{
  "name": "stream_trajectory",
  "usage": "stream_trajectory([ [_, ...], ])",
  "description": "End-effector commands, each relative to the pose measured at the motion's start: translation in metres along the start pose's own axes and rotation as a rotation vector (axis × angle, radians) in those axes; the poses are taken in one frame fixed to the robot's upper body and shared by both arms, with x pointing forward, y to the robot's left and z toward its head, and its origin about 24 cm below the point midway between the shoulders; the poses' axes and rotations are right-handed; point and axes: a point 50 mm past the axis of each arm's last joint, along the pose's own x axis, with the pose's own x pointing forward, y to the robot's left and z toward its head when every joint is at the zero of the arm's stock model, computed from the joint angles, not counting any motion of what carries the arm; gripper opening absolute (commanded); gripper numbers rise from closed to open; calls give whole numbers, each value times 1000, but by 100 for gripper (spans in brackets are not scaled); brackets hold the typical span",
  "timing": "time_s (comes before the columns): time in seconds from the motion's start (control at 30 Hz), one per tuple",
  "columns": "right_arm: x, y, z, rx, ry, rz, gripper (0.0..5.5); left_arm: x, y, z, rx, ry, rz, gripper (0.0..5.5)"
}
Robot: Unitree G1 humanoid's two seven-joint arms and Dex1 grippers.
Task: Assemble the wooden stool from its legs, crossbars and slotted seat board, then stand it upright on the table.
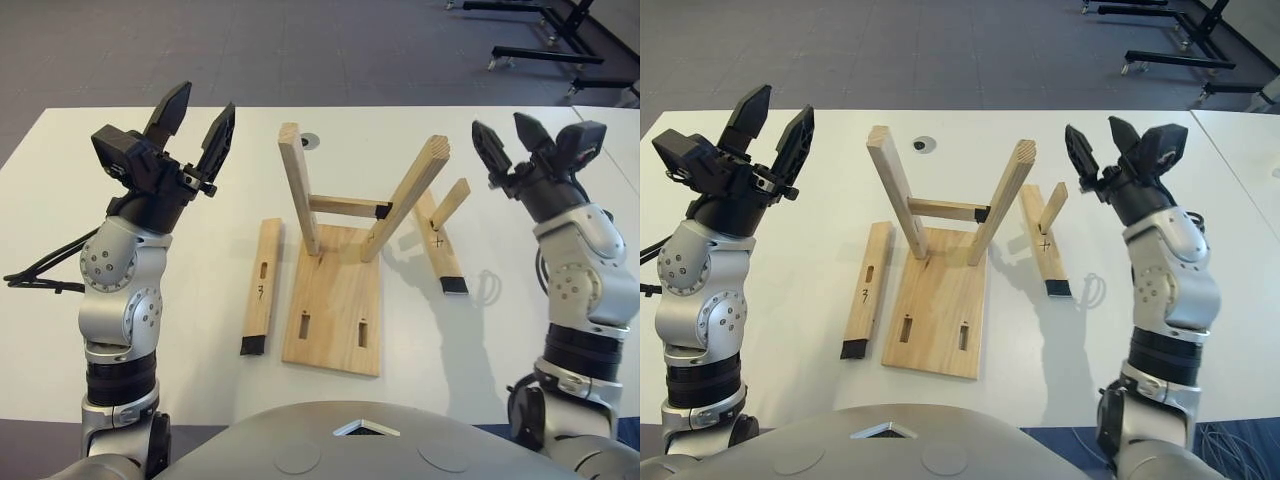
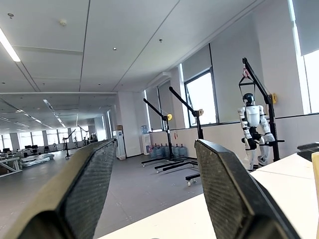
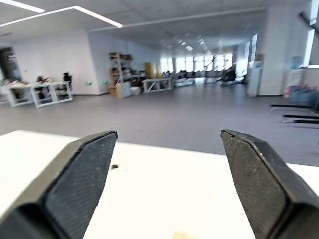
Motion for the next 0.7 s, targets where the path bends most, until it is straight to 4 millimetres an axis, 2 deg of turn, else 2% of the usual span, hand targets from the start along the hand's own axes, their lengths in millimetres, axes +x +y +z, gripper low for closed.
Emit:
stream_trajectory([
  [0.03, -10, -17, 5, 25, 54, 96, 385, 4, 1, 0, 1, 2, -19, 285],
  [0.13, -19, -17, 2, 64, 86, 134, 385, 5, 1, 0, 0, 3, -30, 285],
  [0.23, -32, -4, -11, 79, 141, 171, 385, 3, 3, 1, 6, 6, -29, 285],
  [0.3, -29, 3, -14, 72, 138, 173, 385, 3, 4, 1, 7, 10, -29, 285],
  [0.4, -8, 12, -4, 49, 66, 197, 385, 5, 3, -1, 2, 11, -36, 285],
  [0.53, 24, 22, 22, -23, -60, 201, 385, 9, 2, -1, -6, 7, -52, 285],
  [0.7, 59, 33, 43, -111, -129, 178, 385, 11, 2, -3, -10, 5, -60, 285],
])
